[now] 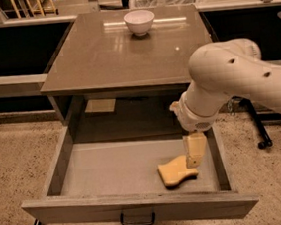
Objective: Pick sponge from top drawer and place on counter
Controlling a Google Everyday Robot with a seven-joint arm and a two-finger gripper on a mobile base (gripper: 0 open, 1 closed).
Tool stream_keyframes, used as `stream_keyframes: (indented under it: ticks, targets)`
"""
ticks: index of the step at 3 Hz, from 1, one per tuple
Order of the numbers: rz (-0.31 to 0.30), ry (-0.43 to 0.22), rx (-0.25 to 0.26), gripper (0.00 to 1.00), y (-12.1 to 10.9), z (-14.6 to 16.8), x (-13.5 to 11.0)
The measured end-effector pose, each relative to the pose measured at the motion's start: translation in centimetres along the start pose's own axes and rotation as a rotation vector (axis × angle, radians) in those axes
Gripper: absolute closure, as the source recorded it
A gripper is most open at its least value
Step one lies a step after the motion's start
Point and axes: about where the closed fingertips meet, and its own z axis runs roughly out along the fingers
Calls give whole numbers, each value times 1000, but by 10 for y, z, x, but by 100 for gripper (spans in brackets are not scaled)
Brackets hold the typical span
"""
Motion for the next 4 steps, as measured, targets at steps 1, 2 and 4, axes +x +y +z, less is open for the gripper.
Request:
stream_keyframes:
  ticks: [1, 2, 4]
  targets:
    - [-84, 15, -41, 0, 5, 41, 4]
    - [-165, 1, -65, 0, 15, 68, 8]
    - [-282, -43, -73, 0, 32, 113, 14]
